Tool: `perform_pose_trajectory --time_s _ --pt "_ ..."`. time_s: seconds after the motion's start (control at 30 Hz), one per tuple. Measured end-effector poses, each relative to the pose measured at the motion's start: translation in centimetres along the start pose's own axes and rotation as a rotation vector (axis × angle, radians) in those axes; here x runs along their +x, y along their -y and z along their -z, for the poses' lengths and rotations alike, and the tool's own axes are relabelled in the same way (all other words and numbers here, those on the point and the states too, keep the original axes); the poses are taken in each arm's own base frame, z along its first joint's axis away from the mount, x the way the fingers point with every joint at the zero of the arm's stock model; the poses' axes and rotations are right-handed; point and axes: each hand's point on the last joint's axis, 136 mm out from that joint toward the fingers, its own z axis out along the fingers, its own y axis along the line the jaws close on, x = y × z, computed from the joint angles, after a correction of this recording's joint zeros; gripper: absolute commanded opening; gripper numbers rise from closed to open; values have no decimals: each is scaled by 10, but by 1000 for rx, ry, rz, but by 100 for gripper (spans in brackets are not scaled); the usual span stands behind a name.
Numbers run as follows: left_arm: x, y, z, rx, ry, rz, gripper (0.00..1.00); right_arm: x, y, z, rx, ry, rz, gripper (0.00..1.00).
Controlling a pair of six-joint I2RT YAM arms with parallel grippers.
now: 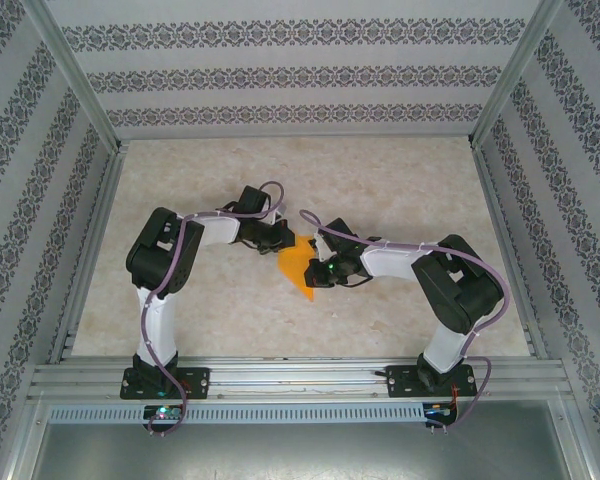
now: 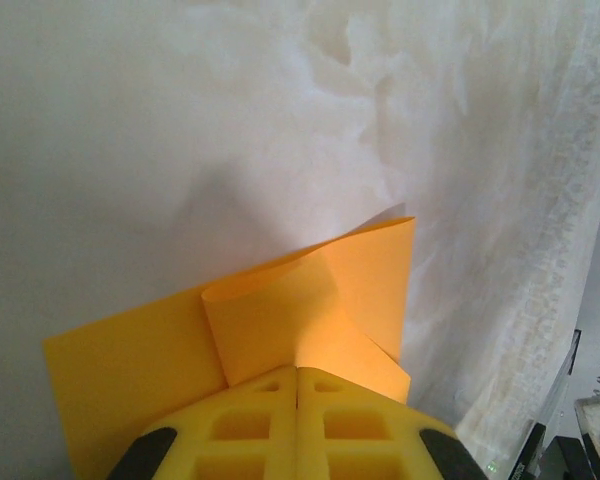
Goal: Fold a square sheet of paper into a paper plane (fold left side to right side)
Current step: Fourth fold the wing at the center of the table.
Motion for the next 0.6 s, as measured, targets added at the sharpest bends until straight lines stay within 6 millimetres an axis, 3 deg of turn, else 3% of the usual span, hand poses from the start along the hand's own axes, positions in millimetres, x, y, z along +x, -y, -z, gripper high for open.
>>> perform_pose_trajectory --time_s 0.6 --pt "-35 -9 5 -5 33 23 3 -3 -1 -1 6 13 8 0"
